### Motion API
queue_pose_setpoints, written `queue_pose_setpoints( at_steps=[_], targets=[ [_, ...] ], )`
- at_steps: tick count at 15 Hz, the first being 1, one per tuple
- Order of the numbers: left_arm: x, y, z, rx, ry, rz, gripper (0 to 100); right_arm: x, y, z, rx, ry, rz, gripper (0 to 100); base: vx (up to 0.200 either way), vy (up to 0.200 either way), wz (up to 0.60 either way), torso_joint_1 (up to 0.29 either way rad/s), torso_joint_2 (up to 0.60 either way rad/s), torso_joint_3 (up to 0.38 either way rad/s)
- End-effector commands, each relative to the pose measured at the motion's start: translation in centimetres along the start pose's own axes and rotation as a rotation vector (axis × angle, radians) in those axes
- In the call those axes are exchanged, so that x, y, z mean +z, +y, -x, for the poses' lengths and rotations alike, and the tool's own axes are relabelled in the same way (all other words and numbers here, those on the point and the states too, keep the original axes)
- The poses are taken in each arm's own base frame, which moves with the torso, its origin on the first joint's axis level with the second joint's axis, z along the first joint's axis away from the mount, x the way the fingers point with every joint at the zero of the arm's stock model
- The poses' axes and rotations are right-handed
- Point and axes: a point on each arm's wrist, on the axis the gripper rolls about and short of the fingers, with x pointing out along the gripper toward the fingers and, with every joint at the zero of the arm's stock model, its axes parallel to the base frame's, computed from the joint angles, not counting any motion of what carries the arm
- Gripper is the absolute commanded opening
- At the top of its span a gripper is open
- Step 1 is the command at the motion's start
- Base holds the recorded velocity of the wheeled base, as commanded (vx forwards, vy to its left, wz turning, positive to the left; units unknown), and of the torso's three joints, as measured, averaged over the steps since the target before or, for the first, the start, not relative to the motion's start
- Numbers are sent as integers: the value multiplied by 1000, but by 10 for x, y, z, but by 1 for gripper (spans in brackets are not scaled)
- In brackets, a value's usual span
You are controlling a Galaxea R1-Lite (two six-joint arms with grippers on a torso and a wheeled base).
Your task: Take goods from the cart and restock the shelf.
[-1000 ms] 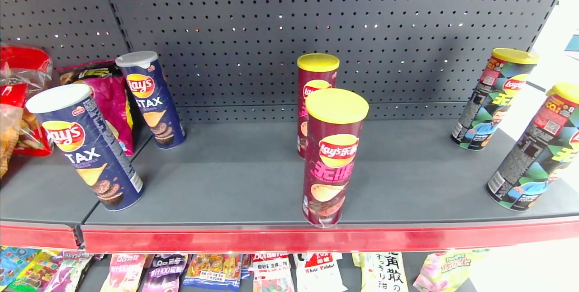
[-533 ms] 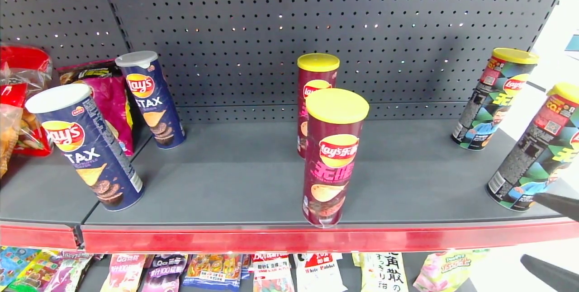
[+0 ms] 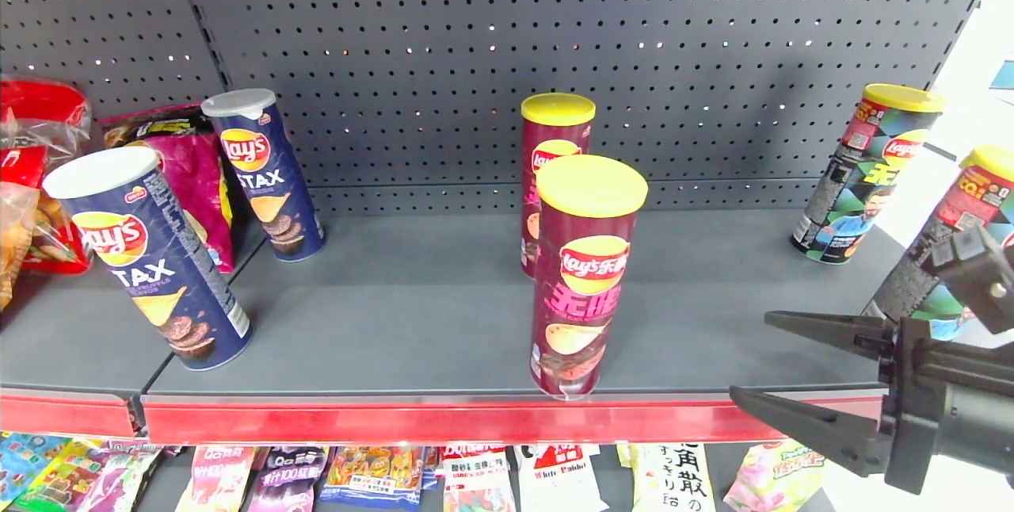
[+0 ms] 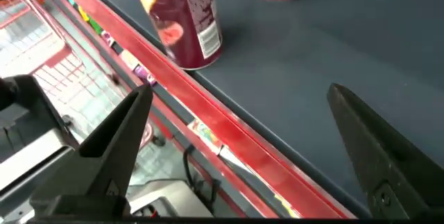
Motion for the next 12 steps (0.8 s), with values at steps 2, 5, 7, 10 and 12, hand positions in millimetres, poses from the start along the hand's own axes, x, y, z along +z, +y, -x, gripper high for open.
queue_pose_setpoints(
  at_steps=[2,5,7,10,12],
  targets=[
    [0,0,0,0,-1,0,100,-1,-9,-23,-5,66,-24,100,0,0,0,0,0,0],
    [0,0,0,0,-1,0,100,1,-16,-42,-84,106,-29,100,0,0,0,0,0,0],
    [0,0,0,0,-1,0,100,5,-20,-54,-100,118,-30,100,0,0,0,0,0,0],
    [0,0,0,0,-1,0,100,6,-20,-70,-163,145,-17,100,0,0,0,0,0,0],
    [0,0,0,0,-1,0,100,2,-19,-75,-174,168,-14,100,0,0,0,0,0,0]
  ],
)
